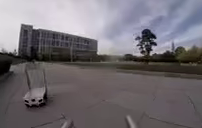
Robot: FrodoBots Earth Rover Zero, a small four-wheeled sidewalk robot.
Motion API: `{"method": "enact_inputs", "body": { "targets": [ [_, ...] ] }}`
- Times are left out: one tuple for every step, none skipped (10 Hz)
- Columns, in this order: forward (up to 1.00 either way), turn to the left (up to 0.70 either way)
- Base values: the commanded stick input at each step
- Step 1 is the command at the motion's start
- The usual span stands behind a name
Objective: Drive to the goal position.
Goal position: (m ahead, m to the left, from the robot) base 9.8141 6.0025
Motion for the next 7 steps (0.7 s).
{"method": "enact_inputs", "body": {
  "targets": [
    [0.7, 0.0],
    [0.7, 0.0],
    [0.7, 0.0],
    [0.71, 0.0],
    [0.78, 0.0],
    [0.84, 0.0],
    [0.99, 0.26]
  ]
}}
